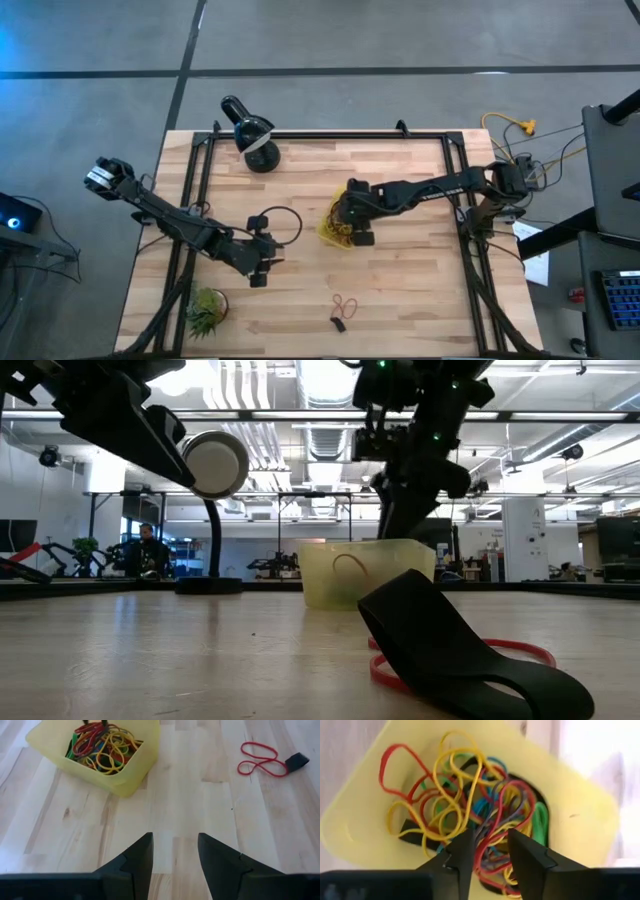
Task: Pick and place rubber bands into bin
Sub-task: Put the red rubber band into the yellow bin, then put the black rubber band into the yellow bin
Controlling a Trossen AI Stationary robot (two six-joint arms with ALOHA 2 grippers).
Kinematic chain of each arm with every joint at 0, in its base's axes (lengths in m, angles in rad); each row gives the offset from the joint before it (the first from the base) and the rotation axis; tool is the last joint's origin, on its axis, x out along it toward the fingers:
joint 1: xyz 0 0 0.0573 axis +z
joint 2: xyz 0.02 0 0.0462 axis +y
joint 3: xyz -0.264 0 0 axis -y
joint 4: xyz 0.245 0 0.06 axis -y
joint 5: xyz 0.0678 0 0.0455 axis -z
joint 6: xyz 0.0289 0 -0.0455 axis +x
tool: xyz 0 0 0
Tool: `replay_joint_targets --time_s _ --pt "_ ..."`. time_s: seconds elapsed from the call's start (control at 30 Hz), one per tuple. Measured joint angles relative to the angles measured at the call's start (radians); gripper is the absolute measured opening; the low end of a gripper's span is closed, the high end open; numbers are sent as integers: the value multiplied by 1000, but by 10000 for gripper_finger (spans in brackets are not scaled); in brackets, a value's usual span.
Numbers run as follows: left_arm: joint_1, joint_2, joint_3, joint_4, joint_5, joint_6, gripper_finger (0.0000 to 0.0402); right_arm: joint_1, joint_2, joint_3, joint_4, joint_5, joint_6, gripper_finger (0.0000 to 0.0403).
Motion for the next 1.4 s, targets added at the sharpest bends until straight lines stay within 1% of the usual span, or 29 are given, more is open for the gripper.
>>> replay_joint_targets --time_s 0.2,0.27,0.37,0.47,0.57,0.67,0.77,0.93,1.13,1.27,1.4 --pt "1 0 3 26 0 8 140 0 -5 31 -9 10 -31 138" --pt "1 0 -5 85 0 43 140 2 -7 39 -30 10 -33 141" --pt "1 16 -25 246 10 150 140 11 -21 43 -44 10 -33 140" --pt "1 65 -29 390 85 282 140 45 -52 42 -62 7 -37 135" --pt "1 137 -20 501 159 389 140 101 -90 36 -73 0 -37 130" --pt "3 226 0 579 209 480 140 171 -128 22 -72 -20 -22 125" --pt "4 314 38 628 270 528 140 246 -150 9 -65 -26 26 121" --pt "8 436 127 635 373 545 140 349 -153 -24 -39 -22 100 116" --pt "8 569 226 635 443 546 140 421 -154 -118 52 -16 241 108" --pt "8 626 273 635 459 546 140 452 -154 -205 100 -16 363 103" --pt "8 653 304 635 467 539 140 479 -154 -287 138 -16 498 98"
